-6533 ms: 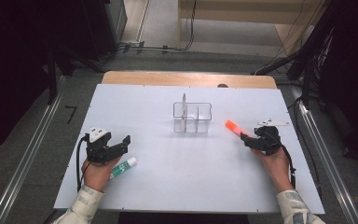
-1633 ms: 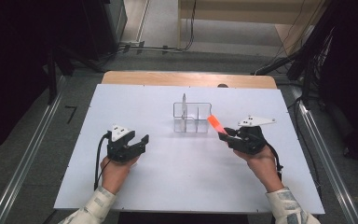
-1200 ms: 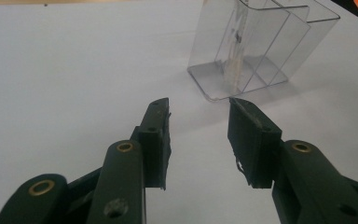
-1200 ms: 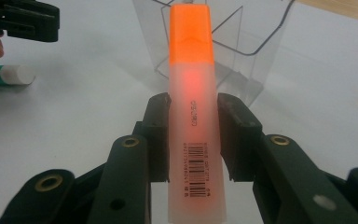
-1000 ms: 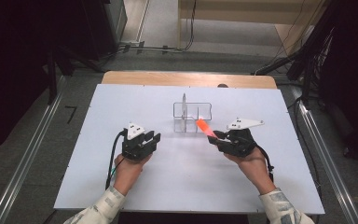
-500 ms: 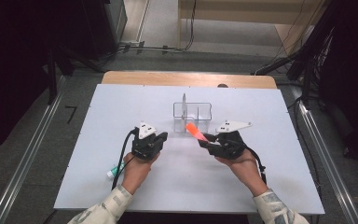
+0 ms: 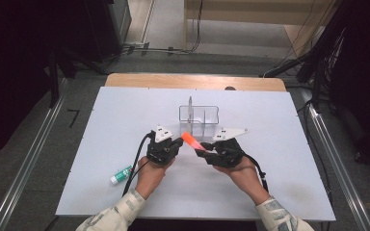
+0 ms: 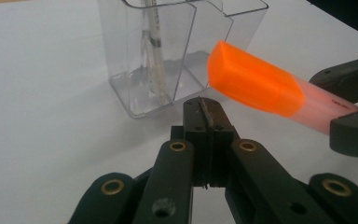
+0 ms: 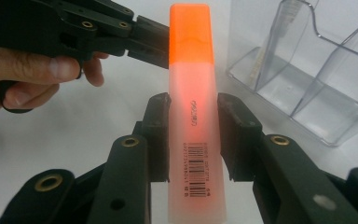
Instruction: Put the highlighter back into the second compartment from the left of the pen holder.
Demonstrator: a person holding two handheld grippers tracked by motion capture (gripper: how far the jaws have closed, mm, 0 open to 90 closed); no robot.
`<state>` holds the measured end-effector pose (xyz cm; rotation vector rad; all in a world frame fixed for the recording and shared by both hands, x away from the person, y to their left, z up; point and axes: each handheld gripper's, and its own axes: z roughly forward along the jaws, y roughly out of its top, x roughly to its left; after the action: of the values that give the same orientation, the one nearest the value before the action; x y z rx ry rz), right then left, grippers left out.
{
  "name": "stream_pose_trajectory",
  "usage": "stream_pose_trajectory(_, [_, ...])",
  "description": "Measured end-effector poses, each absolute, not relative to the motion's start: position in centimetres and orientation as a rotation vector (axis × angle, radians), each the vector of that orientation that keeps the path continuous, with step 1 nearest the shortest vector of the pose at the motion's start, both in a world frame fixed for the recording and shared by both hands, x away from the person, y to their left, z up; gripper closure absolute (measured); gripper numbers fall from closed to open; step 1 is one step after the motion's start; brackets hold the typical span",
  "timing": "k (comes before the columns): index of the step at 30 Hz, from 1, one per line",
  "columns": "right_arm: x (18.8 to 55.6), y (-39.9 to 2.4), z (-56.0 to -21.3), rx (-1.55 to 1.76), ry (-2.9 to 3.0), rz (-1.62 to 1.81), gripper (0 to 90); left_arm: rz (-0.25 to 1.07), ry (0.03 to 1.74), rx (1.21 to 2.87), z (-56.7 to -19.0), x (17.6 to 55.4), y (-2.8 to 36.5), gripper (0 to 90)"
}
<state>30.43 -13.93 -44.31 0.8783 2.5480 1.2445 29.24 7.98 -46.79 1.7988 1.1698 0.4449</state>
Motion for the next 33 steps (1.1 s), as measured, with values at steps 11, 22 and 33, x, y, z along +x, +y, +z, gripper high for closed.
stream_pose_trajectory(11, [30.4, -13.7, -44.6, 0.892, 2.572, 1.259, 64.3, 0.43, 1.168, 1.774, -46.6, 29.3, 7.9, 89.8])
stream_pose_trajectory(22, [30.3, -13.0, -45.6, 0.887, 2.604, 1.239, 64.3, 0.428, 1.121, 1.764, -45.8, 28.7, 7.4, 89.9])
stream_pose_trajectory(33, [30.2, -13.1, -45.5, 0.89, 2.585, 1.242, 64.4, 0.437, 1.151, 1.759, -45.9, 28.8, 7.8, 85.8])
